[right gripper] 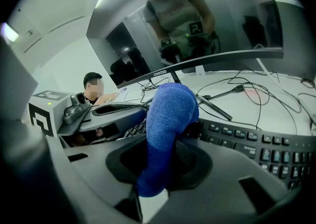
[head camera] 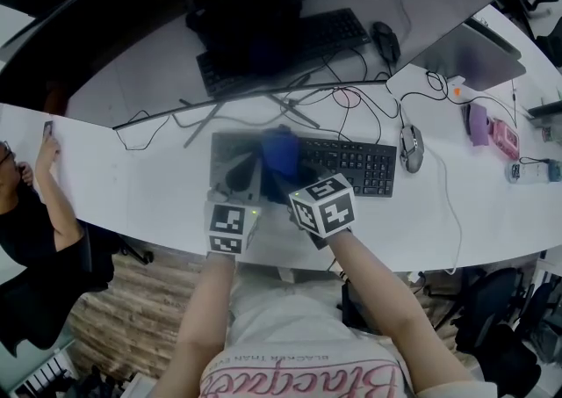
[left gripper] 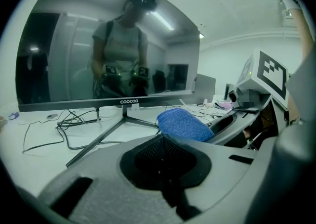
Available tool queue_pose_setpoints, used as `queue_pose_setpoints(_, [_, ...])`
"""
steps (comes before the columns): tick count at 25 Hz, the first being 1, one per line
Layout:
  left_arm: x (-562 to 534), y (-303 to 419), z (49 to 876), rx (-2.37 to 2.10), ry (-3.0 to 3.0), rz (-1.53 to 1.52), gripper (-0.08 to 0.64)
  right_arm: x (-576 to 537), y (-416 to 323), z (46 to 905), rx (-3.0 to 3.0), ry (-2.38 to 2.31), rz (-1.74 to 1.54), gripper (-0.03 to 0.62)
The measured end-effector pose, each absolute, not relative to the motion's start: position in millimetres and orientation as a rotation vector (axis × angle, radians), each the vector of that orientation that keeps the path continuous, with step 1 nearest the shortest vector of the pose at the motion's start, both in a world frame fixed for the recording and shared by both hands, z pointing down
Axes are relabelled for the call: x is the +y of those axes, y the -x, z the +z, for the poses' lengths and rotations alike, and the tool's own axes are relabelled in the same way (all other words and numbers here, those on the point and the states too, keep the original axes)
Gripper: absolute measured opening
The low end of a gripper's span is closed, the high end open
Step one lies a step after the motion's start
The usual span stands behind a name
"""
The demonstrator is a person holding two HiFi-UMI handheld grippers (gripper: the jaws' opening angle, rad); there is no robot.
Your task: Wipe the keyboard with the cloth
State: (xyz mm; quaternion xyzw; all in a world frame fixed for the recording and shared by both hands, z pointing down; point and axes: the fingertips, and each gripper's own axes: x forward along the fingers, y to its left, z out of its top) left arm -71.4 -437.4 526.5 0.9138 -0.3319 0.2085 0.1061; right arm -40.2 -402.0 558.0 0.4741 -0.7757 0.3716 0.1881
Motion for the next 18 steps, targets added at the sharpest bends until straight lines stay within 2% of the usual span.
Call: queue_pose_setpoints(18, [-405.1, -9.1, 531.4, -0.926, -2.719, 0.626, 0.005, -370.6, -30.4, 559.0, -2.170, -1.345, 1.039, 0.098])
